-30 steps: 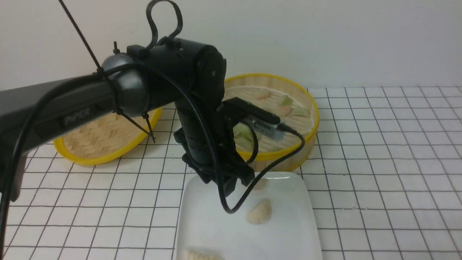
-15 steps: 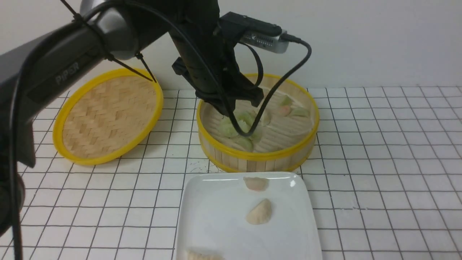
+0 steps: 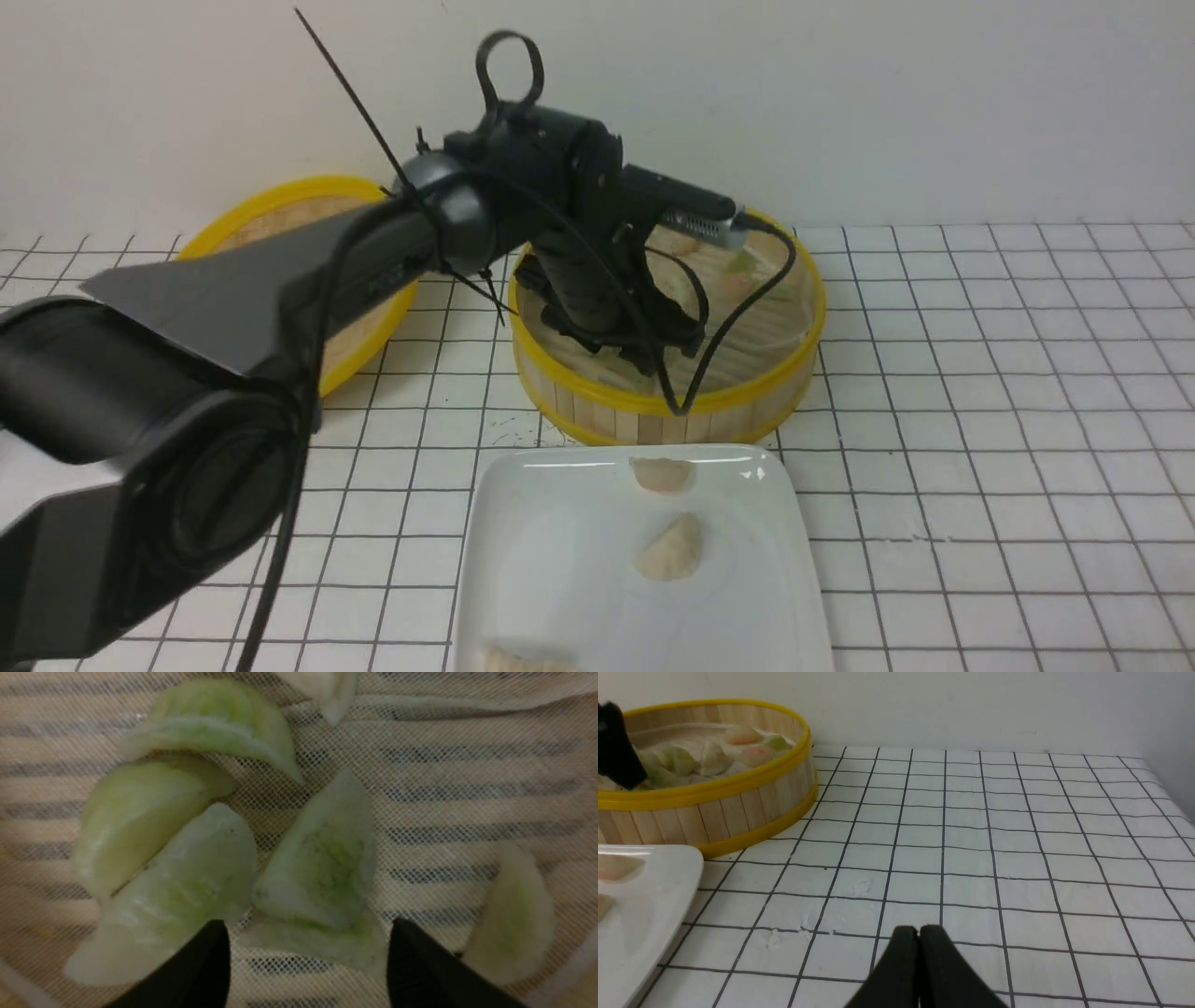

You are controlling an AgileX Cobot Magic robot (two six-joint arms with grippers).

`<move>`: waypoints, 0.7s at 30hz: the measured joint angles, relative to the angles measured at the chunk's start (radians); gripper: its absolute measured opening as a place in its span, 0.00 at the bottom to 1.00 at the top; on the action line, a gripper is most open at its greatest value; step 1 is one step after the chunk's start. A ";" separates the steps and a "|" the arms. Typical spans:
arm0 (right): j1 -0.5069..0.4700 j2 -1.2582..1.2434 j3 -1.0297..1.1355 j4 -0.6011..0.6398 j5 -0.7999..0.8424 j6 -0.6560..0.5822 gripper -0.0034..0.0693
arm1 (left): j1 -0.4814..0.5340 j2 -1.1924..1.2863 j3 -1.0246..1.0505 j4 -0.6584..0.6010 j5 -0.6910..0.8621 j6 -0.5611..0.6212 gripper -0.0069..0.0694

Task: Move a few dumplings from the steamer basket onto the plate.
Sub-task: Use the left arm to grab a dumpling from the steamer

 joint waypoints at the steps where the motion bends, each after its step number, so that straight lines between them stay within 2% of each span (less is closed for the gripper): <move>1: 0.000 0.000 0.000 0.000 0.000 0.000 0.03 | 0.000 0.015 0.000 -0.002 -0.010 -0.004 0.70; 4: 0.000 0.000 0.000 0.000 0.000 0.000 0.03 | 0.000 0.031 -0.007 -0.006 -0.032 -0.010 0.73; 7: 0.000 0.000 0.000 0.000 0.000 0.000 0.03 | 0.000 0.037 -0.010 -0.005 -0.040 -0.010 0.72; 9: 0.000 0.000 0.000 0.000 0.000 0.000 0.03 | 0.000 0.040 -0.012 0.004 -0.040 -0.010 0.64; 10: 0.000 0.000 0.000 0.000 0.000 0.000 0.03 | 0.000 0.040 -0.013 0.002 -0.040 -0.010 0.55; 12: 0.000 0.000 0.000 0.000 0.000 0.000 0.03 | 0.000 0.041 -0.021 -0.001 -0.036 -0.010 0.52; 14: 0.000 0.000 0.000 0.000 0.000 0.000 0.03 | 0.000 0.045 -0.046 -0.001 0.000 -0.002 0.52; 21: 0.000 0.000 0.000 0.000 0.000 0.000 0.03 | 0.000 0.001 -0.217 0.013 0.297 0.009 0.52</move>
